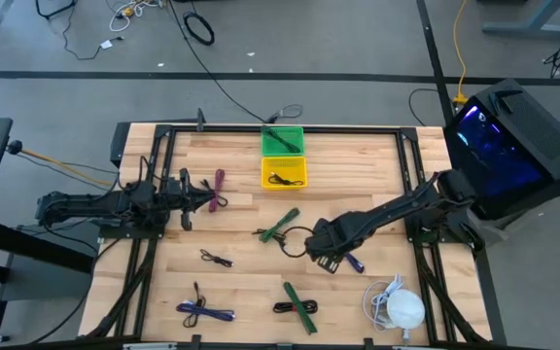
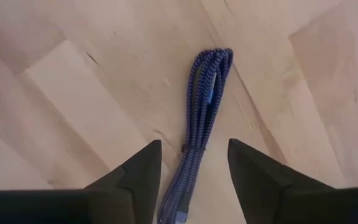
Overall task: Pick & Place USB Port
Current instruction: Put the right blue patterned charger cable into the green basket
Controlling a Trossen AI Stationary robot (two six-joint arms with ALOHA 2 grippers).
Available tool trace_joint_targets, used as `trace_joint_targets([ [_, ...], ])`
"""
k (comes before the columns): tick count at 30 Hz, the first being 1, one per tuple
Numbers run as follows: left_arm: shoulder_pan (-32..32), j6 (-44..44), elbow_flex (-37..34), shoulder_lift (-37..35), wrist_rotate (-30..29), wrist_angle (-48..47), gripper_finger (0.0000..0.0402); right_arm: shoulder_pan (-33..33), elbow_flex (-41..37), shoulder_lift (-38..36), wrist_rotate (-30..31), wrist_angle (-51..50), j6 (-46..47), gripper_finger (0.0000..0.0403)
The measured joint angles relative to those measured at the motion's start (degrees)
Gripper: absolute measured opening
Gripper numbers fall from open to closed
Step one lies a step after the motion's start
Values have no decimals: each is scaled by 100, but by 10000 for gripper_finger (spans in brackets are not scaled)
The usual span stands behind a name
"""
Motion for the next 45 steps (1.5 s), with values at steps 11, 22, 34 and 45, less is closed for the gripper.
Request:
trace_joint_targets([
  [11,0,0,2,0,0,0,30,203,-831,4,-216,550,667,188],
  [22,0,0,2,0,0,1,30,218,-1313,4,-304,1185,642,138],
  [34,0,-2,2,0,0,0,30,-317,-1309,-92,-155,845,-177,7],
  [45,0,-2,2,2,0,0,30,-1464,-1018,-1346,530,609,-1496,1],
])
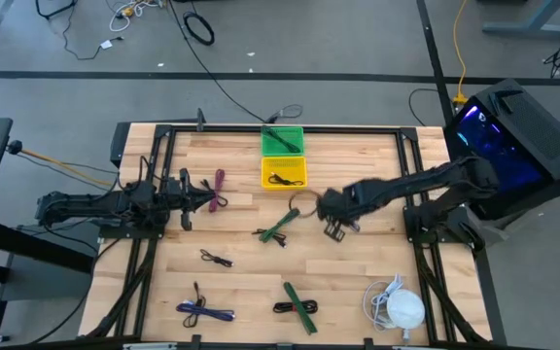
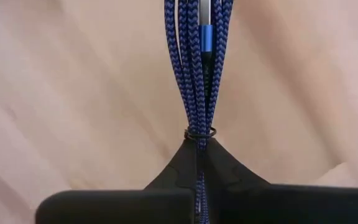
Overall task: Pick & Place USB Port
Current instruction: Put the right blue patterned charger cable into the green basket
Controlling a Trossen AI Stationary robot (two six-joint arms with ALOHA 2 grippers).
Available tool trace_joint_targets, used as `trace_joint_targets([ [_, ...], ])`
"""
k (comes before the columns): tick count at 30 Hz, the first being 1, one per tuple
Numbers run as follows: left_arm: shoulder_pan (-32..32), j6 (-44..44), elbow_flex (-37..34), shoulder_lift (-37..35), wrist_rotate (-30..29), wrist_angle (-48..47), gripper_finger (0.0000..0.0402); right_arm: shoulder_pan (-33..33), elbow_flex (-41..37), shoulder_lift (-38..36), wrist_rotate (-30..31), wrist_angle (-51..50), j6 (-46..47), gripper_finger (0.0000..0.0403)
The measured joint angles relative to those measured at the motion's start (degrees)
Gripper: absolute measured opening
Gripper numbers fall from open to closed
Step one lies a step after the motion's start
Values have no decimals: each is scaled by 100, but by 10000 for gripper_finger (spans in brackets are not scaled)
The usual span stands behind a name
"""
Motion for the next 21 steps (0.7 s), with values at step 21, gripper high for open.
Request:
trace_joint_targets([
  [21,0,-42,0,0,-70,24,30,-2856,2024,1202,-381,1831,-3914,0],
])
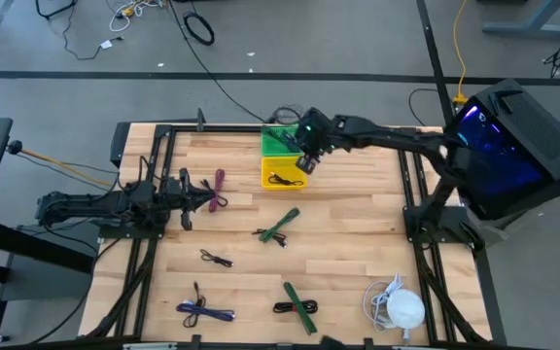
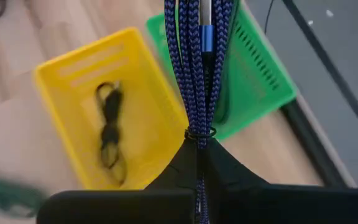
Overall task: Pick & Place USB Port
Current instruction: Put the right blue patterned charger cable into the green basket
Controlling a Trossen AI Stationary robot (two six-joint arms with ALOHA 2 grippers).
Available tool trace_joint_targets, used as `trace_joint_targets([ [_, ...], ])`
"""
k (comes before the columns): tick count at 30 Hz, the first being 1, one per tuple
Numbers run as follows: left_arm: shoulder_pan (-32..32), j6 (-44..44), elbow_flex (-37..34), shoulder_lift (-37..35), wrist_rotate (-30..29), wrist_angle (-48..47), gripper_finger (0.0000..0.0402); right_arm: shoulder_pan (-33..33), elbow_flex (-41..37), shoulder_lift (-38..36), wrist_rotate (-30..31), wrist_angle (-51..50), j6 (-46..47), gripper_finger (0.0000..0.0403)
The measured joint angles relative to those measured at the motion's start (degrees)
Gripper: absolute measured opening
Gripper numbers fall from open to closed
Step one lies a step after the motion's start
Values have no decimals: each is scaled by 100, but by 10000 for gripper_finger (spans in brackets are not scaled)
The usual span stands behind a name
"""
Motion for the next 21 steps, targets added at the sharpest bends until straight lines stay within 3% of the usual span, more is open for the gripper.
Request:
trace_joint_targets([
  [12,0,-2,0,0,-41,-9,30,-448,1780,1656,-266,92,-854,0],
  [21,0,40,0,0,-42,-46,30,-743,1955,1937,-457,336,-916,0],
])
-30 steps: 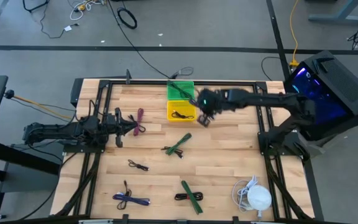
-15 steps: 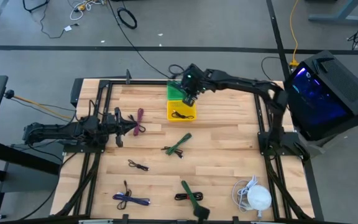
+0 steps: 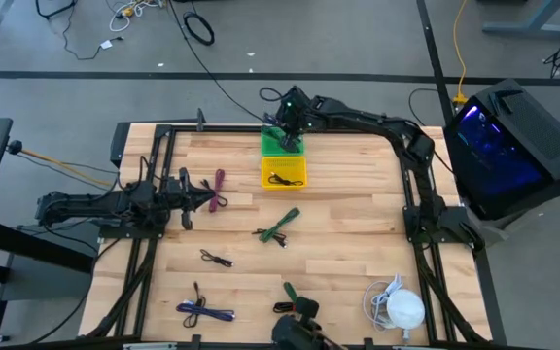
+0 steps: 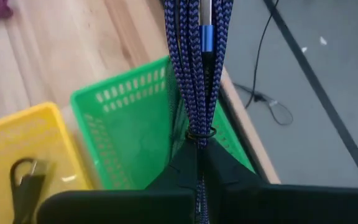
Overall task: Pick & Place USB Port
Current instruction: Put the right blue patterned charger cable into the green basket
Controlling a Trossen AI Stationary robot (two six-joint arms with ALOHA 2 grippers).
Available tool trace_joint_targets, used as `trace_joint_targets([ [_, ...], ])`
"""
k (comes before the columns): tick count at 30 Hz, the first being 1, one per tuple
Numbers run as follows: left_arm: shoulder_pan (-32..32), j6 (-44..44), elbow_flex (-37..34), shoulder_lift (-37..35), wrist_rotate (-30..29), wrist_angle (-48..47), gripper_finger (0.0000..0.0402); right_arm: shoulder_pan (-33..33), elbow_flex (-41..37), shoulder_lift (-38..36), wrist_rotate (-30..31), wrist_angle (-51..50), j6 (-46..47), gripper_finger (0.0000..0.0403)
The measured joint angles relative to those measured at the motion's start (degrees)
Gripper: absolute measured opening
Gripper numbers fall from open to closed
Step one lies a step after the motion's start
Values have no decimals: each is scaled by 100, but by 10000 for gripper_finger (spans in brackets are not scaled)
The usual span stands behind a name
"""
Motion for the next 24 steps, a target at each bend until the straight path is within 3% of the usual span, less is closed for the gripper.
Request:
trace_joint_targets([
  [18,0,6,1,0,-39,0,30,-125,-20,362,-451,368,181,4],
  [24,0,6,1,0,-41,-4,30,-133,-20,361,-446,334,221,33],
])
